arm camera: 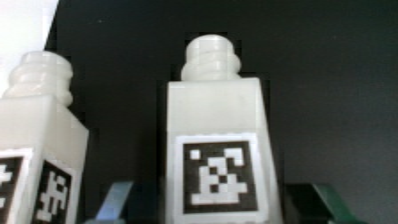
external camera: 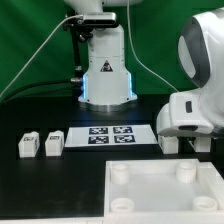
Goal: Assemble one leg
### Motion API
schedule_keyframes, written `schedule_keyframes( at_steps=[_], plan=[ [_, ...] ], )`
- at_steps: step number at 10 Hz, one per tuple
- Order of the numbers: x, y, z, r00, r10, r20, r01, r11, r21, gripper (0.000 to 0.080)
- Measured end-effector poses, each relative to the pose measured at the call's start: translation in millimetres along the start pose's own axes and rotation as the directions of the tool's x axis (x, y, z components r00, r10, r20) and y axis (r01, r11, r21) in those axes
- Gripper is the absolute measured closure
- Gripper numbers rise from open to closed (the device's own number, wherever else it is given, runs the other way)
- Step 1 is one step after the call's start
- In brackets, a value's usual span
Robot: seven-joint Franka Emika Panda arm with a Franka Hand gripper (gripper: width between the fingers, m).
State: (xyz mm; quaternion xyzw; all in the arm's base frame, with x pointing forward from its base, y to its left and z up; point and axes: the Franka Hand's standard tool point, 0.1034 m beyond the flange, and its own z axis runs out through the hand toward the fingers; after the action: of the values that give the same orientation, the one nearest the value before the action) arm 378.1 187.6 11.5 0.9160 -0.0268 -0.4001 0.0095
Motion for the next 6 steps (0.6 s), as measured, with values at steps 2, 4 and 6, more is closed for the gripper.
schedule_keyframes(
  at_steps=[2, 4, 6],
  plan=[
    [0.0, 0.0, 0.0, 1.000, 0.000, 0.000, 0.000, 1.000, 0.000, 0.0508],
    [0.0, 0.0, 0.0, 1.000, 0.000, 0.000, 0.000, 1.000, 0.000, 0.0508],
    [0.0, 0.0, 0.0, 1.000, 0.000, 0.000, 0.000, 1.000, 0.000, 0.0507]
  ],
)
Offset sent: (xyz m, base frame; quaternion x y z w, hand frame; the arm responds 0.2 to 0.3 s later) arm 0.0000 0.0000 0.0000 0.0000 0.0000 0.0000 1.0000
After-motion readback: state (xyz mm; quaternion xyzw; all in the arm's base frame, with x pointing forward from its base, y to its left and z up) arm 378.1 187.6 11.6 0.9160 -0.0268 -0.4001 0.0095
